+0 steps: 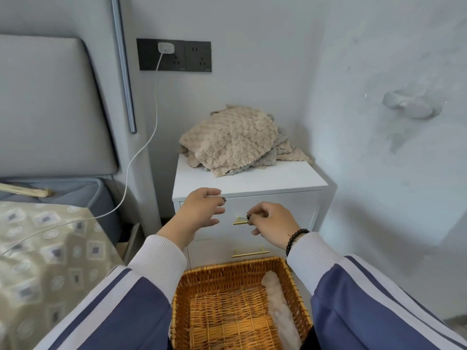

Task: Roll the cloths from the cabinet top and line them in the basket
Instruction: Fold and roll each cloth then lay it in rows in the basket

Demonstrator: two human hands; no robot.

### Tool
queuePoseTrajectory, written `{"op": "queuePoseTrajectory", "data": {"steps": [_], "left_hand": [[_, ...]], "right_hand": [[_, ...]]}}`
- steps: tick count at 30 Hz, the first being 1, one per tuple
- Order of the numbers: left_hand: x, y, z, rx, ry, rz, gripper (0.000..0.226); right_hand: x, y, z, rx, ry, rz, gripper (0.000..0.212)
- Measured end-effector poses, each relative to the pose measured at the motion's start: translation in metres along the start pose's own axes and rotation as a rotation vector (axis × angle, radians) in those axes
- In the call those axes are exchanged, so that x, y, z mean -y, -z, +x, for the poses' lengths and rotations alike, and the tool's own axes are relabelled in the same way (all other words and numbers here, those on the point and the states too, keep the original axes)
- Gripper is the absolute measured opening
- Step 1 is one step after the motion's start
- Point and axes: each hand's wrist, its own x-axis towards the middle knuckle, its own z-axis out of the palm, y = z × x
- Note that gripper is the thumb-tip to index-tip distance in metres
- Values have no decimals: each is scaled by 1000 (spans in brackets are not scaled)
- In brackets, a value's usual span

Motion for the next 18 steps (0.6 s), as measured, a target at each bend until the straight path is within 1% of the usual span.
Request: {"op": "queuePoseTrajectory", "data": {"steps": [3,7,9,12,15,18], "left_hand": [[-5,4,12,-67,-13,-121,26],[-11,12,31,-121,-9,-216,25],[-15,18,39,-110,-6,-236,24],[-23,30,48,-70,-6,-227,24],[-27,42,56,-51,-7,-225,23],[-28,49,62,-62,2,-232,22]], "right_hand": [[7,-9,13,-28,-10,72,10],[26,-14,37,-104,-52,388,15],[34,-13,53,-172,-70,545,17],[38,-11,81,-251,-120,799,15],[34,-8,109,-258,-188,1040,12],[25,-6,132,-251,-218,1152,19]]}}
